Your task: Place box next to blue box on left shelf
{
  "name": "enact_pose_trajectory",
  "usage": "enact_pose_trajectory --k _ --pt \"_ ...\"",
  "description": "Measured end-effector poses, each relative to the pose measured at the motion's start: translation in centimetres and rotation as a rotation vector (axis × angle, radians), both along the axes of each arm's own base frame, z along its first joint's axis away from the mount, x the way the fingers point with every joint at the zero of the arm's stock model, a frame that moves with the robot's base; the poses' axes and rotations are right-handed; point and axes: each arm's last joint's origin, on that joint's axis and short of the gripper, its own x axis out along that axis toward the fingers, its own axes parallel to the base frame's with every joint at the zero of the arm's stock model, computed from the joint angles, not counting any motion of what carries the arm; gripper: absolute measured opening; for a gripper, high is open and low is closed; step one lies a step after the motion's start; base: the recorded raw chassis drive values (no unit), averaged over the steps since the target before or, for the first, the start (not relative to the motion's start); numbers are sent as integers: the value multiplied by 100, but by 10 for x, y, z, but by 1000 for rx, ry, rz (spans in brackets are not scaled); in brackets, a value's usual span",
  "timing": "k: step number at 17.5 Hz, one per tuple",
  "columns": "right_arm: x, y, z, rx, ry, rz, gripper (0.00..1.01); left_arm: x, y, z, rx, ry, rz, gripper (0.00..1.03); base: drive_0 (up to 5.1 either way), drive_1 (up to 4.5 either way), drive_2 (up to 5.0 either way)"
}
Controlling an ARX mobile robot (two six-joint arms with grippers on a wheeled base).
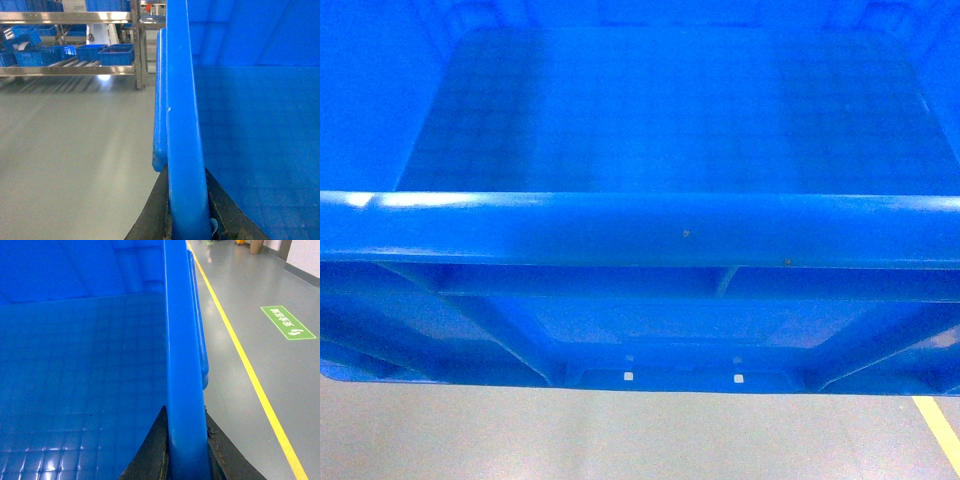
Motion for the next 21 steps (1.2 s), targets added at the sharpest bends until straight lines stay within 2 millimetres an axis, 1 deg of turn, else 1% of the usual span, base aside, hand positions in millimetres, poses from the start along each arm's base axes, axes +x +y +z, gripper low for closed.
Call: enact_pose_trajectory --k 1,21 --pt "0 0 0 0 3 3 10 0 0 0 1 2 0 8 -153 -153 -153" --pt "0 0 0 -1 3 2 10 1 0 -1 1 4 1 8 1 398 -396"
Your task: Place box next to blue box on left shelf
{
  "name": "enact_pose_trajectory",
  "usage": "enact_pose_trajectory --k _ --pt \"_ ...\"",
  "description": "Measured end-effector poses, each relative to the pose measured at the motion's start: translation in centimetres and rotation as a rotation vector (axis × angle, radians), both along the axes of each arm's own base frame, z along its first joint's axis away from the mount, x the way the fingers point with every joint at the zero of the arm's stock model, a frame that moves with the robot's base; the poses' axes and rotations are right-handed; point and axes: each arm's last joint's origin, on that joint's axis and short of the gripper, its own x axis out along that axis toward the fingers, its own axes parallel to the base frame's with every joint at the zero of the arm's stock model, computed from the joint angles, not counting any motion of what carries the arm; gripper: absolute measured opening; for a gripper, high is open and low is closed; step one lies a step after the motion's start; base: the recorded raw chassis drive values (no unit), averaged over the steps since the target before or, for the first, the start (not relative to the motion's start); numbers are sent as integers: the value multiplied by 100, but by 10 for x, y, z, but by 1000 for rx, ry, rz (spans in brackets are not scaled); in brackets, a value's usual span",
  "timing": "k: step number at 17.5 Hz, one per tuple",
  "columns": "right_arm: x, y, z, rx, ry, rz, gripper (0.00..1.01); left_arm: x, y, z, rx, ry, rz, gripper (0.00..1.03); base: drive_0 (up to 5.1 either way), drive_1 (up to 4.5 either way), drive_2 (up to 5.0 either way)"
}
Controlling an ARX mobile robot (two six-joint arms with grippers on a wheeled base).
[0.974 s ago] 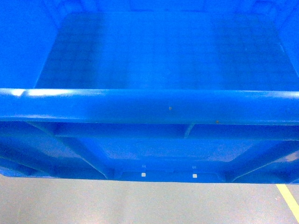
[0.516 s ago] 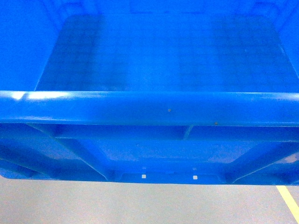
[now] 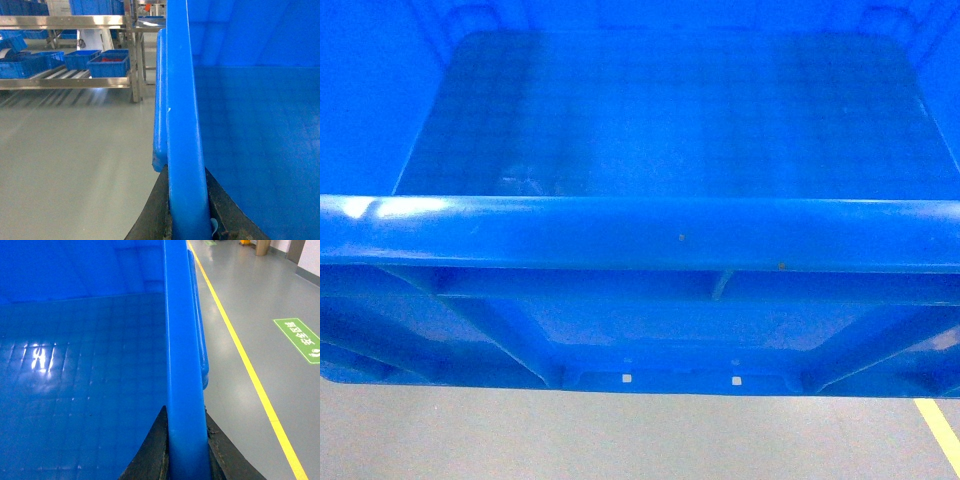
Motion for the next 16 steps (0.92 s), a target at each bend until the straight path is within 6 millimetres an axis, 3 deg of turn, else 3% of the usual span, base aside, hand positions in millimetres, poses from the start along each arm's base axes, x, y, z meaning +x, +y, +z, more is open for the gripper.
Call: enact_pose_trajectory --k 16 --pt "0 0 0 0 -2 -1 10 0 0 0 0 -2 0 8 5 409 -399"
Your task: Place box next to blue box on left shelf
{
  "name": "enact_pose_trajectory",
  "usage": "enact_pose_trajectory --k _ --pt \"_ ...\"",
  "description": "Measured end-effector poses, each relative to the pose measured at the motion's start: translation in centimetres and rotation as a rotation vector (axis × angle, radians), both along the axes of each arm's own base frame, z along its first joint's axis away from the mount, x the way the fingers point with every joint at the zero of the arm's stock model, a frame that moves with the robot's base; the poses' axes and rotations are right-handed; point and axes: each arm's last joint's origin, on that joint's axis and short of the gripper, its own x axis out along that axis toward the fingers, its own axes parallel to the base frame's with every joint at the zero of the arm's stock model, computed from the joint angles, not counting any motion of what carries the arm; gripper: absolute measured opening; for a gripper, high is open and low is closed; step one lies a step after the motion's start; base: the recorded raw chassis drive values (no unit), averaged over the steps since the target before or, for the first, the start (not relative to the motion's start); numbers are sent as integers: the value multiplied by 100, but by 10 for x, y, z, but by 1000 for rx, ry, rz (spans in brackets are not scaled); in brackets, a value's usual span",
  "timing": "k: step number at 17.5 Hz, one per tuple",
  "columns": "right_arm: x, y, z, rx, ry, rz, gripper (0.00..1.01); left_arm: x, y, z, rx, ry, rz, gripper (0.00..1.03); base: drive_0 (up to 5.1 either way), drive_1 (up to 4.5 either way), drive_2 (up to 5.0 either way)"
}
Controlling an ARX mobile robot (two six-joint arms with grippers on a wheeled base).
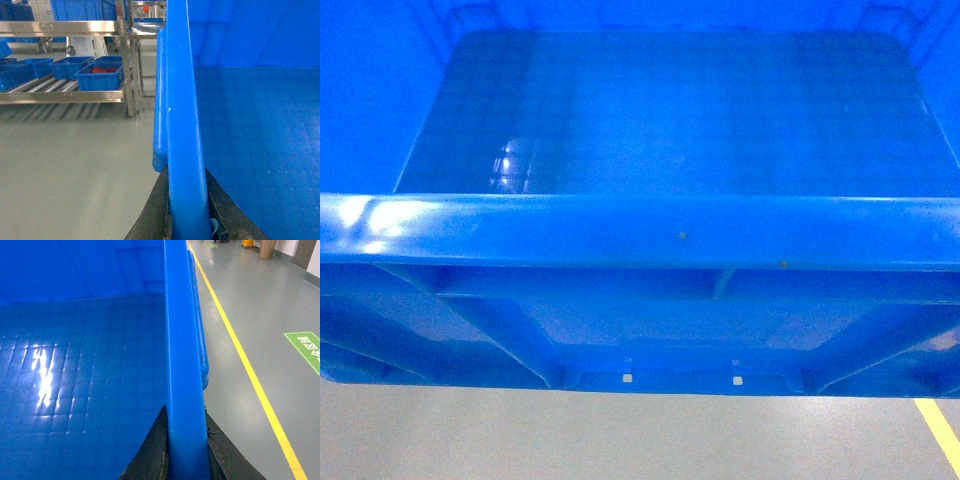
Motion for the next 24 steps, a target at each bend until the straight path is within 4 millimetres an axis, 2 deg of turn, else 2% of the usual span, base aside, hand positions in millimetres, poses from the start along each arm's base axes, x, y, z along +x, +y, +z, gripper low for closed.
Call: enact_pose_trajectory --k 24 --pt "0 0 0 0 1 2 10 0 0 0 0 1 1 8 -7 405 -418"
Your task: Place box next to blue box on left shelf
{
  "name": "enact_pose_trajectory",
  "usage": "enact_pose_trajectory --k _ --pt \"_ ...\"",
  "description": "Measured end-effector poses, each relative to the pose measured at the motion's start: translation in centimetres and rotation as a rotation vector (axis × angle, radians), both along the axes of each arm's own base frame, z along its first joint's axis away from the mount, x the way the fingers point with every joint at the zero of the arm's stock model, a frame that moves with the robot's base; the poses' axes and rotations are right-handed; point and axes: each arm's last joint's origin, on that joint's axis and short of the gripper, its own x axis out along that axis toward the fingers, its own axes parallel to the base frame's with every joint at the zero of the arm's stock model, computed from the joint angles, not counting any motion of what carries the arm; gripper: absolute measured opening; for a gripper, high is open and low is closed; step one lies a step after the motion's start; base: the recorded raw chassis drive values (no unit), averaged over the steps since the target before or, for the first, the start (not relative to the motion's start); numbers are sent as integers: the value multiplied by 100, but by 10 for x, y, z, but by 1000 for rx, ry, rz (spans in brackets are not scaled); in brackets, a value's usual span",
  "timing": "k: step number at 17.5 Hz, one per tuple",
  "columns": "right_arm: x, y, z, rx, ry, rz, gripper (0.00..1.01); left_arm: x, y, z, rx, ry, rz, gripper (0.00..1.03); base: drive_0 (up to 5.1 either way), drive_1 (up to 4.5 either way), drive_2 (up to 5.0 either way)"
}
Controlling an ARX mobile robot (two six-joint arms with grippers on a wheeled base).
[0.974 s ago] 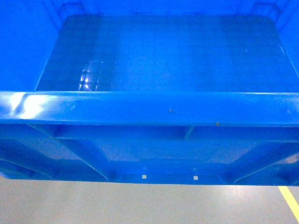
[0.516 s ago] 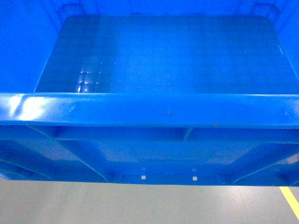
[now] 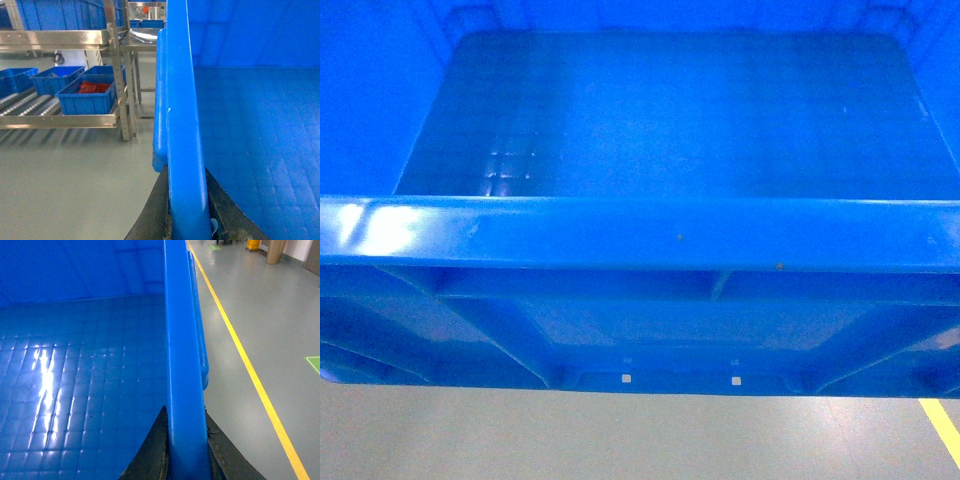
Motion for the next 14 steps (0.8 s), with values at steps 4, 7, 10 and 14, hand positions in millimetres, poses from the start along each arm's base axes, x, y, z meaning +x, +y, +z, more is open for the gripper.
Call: enact_pose_trajectory --k 4,7,10,14 --pt "0 0 0 0 0 -2 10 0 0 0 0 0 0 8 -3 408 -415" --pt "0 0 0 0 0 -2 10 0 0 0 0 2 0 8 4 416 -408" --pt "0 0 0 0 -1 0 10 0 0 0 -1 -1 0 8 -6 406 -418" --pt "0 0 0 1 -2 0 10 0 0 0 -1 -1 0 8 5 418 -407"
